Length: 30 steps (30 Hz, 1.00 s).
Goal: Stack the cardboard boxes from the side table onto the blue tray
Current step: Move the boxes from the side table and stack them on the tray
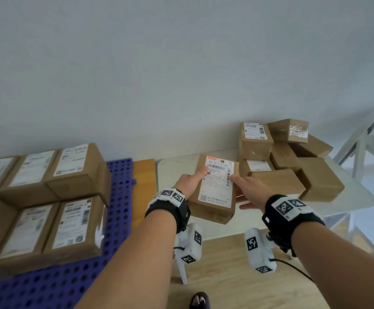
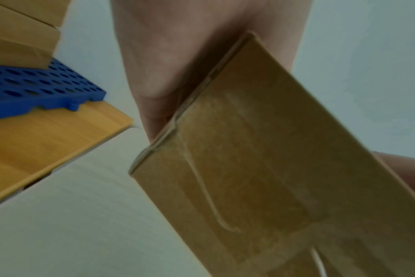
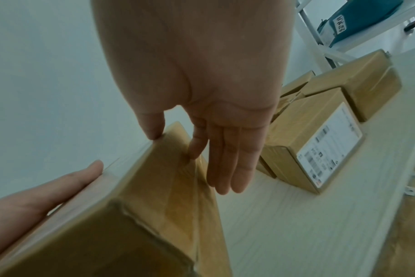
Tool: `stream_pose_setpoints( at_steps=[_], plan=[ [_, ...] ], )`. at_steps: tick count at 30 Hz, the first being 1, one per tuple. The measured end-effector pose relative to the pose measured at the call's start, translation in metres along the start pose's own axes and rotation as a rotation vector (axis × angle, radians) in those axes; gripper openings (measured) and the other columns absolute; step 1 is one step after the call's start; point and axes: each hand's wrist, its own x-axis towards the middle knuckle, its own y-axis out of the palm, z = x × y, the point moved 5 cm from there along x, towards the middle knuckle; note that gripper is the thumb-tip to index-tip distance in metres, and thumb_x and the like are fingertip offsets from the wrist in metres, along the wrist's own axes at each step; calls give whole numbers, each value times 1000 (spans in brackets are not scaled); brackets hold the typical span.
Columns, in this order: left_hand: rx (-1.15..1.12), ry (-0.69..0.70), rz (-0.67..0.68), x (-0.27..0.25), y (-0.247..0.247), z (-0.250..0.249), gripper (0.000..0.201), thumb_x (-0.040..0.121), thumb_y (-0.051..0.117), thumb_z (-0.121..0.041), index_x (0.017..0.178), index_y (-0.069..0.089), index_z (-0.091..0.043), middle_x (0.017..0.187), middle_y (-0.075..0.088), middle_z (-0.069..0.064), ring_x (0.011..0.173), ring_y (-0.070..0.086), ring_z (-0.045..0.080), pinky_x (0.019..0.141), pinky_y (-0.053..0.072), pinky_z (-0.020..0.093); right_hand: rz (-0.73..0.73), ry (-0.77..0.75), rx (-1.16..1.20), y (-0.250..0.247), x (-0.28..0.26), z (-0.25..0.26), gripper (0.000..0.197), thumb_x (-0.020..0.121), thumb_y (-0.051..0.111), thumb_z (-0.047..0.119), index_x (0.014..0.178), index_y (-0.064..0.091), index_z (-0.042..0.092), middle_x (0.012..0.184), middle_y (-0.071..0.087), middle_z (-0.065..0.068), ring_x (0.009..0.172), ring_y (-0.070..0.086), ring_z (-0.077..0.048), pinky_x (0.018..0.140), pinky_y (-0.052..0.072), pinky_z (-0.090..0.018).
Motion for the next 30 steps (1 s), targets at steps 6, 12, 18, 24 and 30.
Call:
stream_pose_setpoints(
  at_steps=[6, 12, 18, 24, 30],
  plan=[
    [-20, -43, -59, -47, -21, 31, 128, 35, 47, -106, 128, 64, -20, 126, 68, 5, 114, 64, 29, 106, 43, 48, 57, -42, 21, 33, -44, 0, 46, 96, 48, 53, 113, 60, 13, 107, 69, -6, 100, 66, -25, 89, 56, -46],
    [-108, -45, -109, -87, -59, 48, 122, 33, 53, -103, 126, 66, -25, 129, 66, 3, 117, 63, 28, 107, 43, 47, 127, -92, 26, 72, -76, 22, 43, 97, 46, 52, 111, 60, 14, 108, 69, -8, 103, 66, -28, 93, 54, -51],
    [-134, -19, -125, -130, -112, 57, 125, 32, 50, -104, 128, 65, -25, 131, 65, 4, 119, 61, 27, 110, 39, 45, 182, -115, -3, 121, -96, 47, 49, 96, 42, 58, 113, 60, 16, 110, 68, -8, 104, 65, -28, 93, 53, -51],
    [-152, -57, -134, -116, -186, 116, 115, 38, 54, -102, 128, 64, -32, 136, 62, 0, 123, 59, 28, 110, 38, 48, 242, -96, 38, 195, -117, 74, 50, 93, 45, 61, 112, 62, 19, 107, 70, -10, 101, 68, -30, 94, 53, -53],
    [-197, -116, -169, -140, -275, 159, 118, 33, 58, -101, 129, 64, -32, 130, 65, 0, 121, 61, 28, 108, 41, 48, 273, -116, 50, 286, -133, 105, 50, 89, 55, 58, 124, 55, 21, 111, 69, -9, 98, 70, -30, 81, 59, -45]
  ],
)
